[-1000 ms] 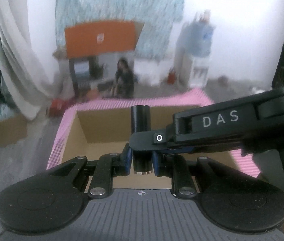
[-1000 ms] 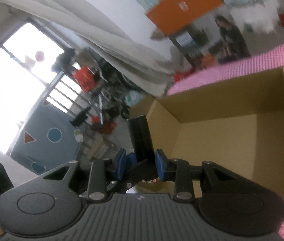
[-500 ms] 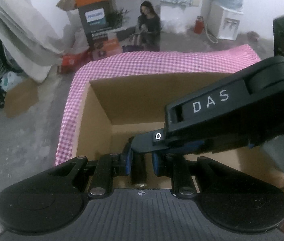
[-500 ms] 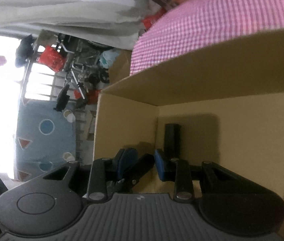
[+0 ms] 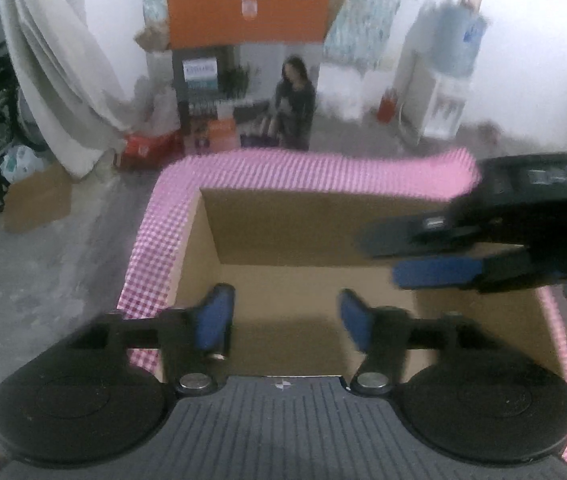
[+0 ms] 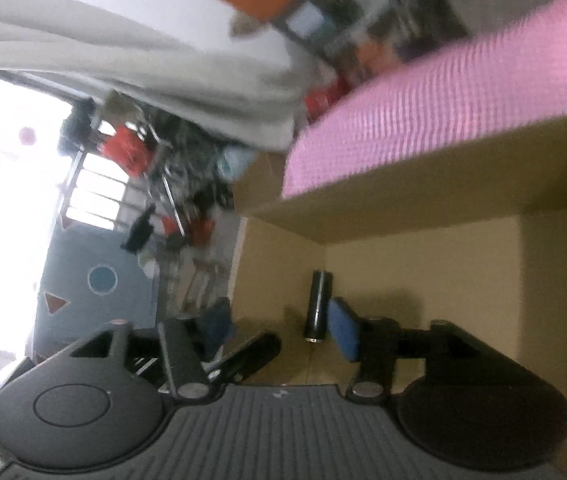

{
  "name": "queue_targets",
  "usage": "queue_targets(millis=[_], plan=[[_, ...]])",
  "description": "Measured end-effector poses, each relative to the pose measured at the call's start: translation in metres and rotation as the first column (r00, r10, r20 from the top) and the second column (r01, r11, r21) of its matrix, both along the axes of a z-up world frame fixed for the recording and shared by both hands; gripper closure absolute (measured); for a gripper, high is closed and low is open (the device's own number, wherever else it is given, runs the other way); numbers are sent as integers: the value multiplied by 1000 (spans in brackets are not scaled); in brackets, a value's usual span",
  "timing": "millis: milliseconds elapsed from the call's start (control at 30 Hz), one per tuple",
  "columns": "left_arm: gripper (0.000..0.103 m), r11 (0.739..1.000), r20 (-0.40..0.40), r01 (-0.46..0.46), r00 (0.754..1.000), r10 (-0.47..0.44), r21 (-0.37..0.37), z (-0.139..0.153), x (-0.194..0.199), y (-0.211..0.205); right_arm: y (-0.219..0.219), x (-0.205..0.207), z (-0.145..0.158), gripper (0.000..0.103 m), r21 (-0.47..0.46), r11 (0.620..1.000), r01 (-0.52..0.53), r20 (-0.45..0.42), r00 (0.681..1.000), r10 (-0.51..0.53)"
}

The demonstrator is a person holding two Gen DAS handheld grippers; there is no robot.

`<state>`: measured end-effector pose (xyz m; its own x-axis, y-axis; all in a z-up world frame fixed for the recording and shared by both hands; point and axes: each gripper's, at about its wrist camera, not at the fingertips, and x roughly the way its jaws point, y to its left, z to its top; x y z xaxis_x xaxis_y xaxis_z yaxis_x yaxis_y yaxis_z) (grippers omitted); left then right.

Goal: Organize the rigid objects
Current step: 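Carry the black cylinder into the cardboard box and open the right gripper, then move the empty right gripper back toward the pink bowl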

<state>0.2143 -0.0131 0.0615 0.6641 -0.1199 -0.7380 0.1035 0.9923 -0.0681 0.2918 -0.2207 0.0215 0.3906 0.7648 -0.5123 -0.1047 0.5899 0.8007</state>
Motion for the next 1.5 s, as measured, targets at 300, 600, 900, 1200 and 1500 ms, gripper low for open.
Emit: queue_targets(millis=[300,600,900,1200,1500], plan=[[0,994,179,20,984,-1,-103,36,-91,3,-45,-129,59,0,-27,999,38,293,956,-28],[0,974,111,58,993,-34,-217,-16,-142,14,-24,-227,38,0,-358,906,226,432,900,-54],[0,961,69,94,995,-79,-258,-47,-153,18,14,-264,24,0,-561,764,319,508,862,13],[0,962,84,154,987,-139,-227,-58,-162,12,27,-262,26,0,-591,706,389,586,809,45],[0,960,87,219,974,-207,-172,-71,-165,6,17,-251,-2,0,-453,838,304,484,873,-55]])
